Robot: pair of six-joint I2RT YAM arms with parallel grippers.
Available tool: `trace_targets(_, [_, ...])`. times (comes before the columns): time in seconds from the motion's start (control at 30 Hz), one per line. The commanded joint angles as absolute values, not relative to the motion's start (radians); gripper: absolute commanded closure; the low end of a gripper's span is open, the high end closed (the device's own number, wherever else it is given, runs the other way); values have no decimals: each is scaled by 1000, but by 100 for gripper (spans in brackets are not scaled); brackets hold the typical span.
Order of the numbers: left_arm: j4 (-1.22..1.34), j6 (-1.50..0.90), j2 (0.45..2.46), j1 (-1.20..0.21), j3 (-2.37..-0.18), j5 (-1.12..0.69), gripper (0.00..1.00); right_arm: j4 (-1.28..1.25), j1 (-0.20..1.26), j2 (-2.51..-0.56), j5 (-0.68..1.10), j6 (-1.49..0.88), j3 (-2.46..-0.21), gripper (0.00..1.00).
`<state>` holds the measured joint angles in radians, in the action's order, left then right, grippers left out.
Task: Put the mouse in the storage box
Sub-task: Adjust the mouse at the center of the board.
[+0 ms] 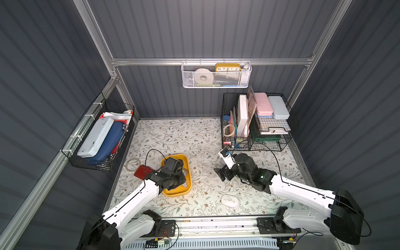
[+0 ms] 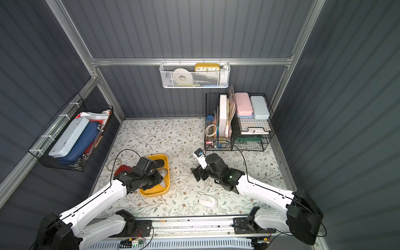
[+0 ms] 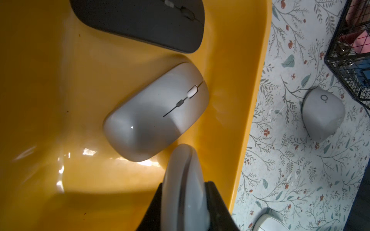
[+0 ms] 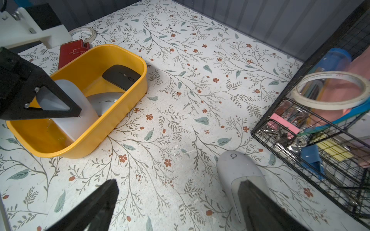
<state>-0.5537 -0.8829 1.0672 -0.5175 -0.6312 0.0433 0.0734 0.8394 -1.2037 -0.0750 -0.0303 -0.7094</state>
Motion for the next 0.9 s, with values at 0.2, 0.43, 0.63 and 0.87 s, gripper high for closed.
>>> trace_targets(0.2, [-522, -850, 1172, -514, -640, 148, 100, 66, 834, -1199, -62, -37, -702, 1])
trace_targets(0.43, [-554, -853, 1152, -492, -643, 186, 100, 67, 834, -1207, -59, -37, -705, 1])
trace_targets(0.63, [-610, -875, 1113, -492, -645, 208, 100, 69, 835, -1206, -55, -37, -708, 1])
trace_targets(0.87, [-572, -877, 1071, -492, -612, 169, 100, 69, 835, -1207, -50, -37, -708, 1])
